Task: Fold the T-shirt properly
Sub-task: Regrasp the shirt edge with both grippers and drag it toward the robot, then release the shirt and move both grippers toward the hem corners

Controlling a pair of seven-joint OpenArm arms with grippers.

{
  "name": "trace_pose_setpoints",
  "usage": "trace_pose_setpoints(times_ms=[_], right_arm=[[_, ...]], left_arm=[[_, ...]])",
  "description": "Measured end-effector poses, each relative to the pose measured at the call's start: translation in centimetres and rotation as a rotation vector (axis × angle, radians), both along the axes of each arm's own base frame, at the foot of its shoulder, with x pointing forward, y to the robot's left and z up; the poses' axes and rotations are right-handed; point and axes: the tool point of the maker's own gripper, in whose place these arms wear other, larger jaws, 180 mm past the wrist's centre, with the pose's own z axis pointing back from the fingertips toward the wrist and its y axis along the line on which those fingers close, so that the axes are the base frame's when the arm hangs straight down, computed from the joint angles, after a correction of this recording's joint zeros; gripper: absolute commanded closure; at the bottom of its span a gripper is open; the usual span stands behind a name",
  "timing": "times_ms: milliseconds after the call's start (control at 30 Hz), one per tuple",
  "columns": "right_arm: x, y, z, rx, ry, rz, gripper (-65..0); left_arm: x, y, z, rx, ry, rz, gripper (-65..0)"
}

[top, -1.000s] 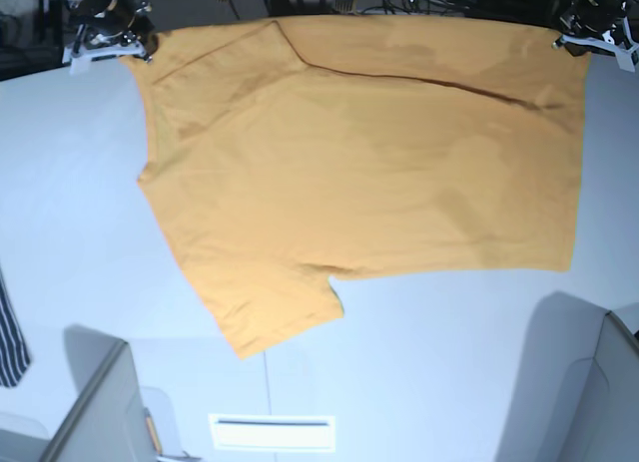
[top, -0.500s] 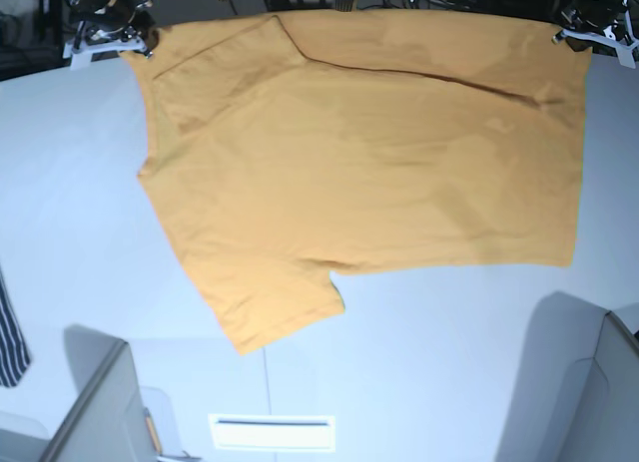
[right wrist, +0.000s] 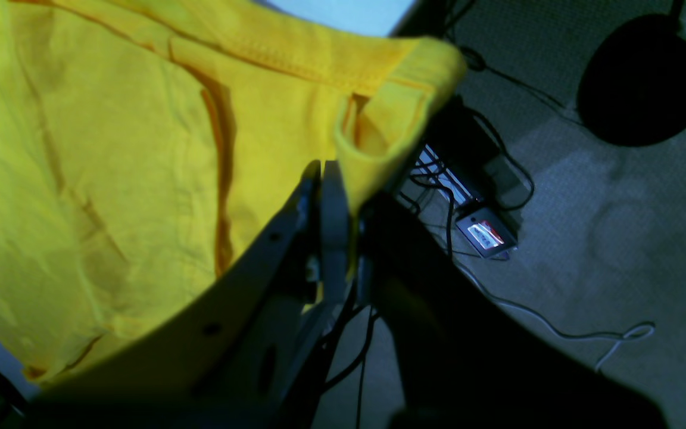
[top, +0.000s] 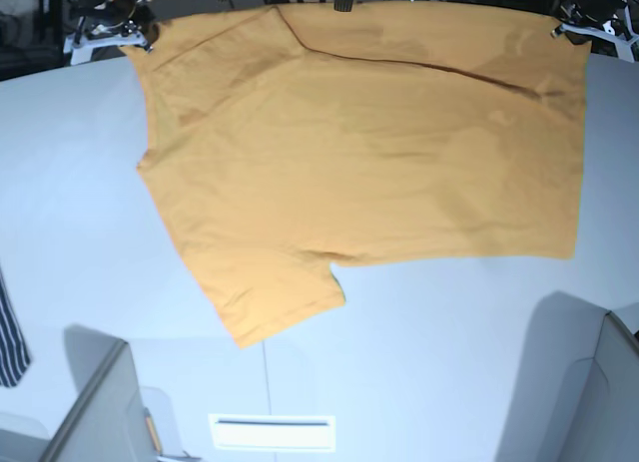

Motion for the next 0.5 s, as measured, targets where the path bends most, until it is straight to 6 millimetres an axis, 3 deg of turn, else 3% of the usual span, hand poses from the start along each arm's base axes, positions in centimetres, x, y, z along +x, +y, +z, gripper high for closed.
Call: trace_pose_setpoints(times_ms=[333, 367, 433, 500], right_arm=[[0.24, -0.62, 0.20, -0.014, 0.001, 0.028, 0.0], [0.22, -0.62, 0.20, -0.014, 0.002, 0.028, 0.0], [0.22, -0.63, 0.20, -0.014, 0.001, 0.027, 0.0], [0.29, -0.73, 0.22, -0.019, -0.003, 0.025, -8.9]], left_arm=[[0.15, -0.03, 0.01, -0.002, -0.005, 0.000, 0.0], [0.22, -0.03, 0.05, 0.000, -0.006, -0.001, -2.5], [0.26, 0.02, 0.08, 0.003, -0.006, -0.001, -17.8], [0.27, 0.12, 0.10, 0.008, -0.006, -0.001, -29.6]])
